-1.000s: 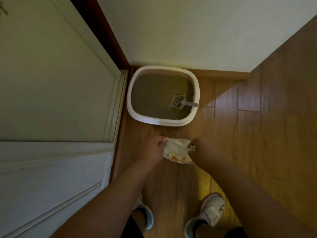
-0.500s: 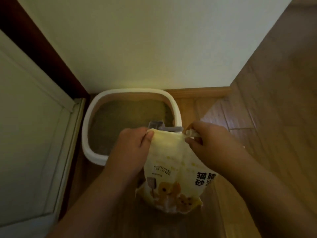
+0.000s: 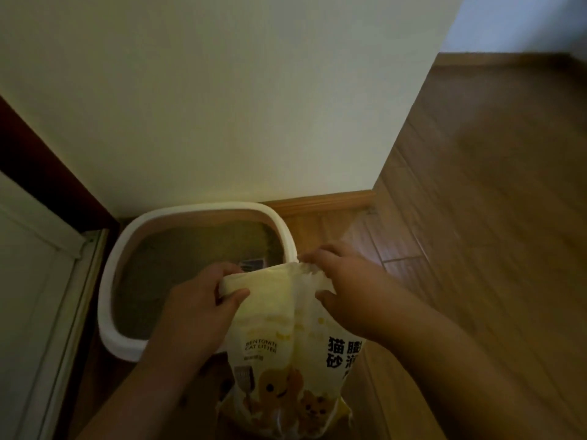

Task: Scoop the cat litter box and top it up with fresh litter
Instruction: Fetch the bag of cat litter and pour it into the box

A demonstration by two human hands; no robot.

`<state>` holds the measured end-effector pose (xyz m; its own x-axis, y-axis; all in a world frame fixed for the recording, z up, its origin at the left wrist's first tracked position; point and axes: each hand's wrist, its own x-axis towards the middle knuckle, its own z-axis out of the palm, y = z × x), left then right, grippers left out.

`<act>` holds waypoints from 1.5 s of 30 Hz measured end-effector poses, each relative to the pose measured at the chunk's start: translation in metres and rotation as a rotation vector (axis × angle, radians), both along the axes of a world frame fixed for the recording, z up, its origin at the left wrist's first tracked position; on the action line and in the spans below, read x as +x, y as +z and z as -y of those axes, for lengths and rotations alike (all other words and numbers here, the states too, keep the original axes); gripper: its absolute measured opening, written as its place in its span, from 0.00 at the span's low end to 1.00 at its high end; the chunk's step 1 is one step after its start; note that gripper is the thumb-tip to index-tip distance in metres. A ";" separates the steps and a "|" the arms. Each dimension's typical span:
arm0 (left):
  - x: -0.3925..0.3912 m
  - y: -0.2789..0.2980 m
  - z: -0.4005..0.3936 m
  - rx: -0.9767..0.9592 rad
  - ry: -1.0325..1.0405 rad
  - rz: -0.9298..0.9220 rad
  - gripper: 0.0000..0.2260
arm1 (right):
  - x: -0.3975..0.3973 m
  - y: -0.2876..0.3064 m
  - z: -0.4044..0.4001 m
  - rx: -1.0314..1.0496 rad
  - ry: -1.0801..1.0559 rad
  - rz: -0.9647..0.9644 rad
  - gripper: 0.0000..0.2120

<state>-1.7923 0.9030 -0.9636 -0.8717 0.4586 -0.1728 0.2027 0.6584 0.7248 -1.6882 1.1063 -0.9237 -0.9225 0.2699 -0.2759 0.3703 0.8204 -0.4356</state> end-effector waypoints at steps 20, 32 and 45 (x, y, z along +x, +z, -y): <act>0.020 0.001 -0.031 -0.125 -0.128 -0.260 0.25 | 0.011 0.005 -0.026 0.214 -0.027 0.189 0.12; 0.036 0.001 -0.041 -0.282 -0.163 -0.543 0.06 | 0.018 0.008 -0.028 0.042 -0.037 0.256 0.20; 0.018 0.022 -0.032 -0.377 -0.211 -0.372 0.14 | 0.021 0.014 -0.030 0.010 0.009 0.255 0.17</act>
<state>-1.7742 0.9348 -0.9412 -0.8014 0.5954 -0.0572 0.5544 0.7752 0.3028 -1.6677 1.1359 -0.9101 -0.8261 0.2657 -0.4970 0.4596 0.8280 -0.3212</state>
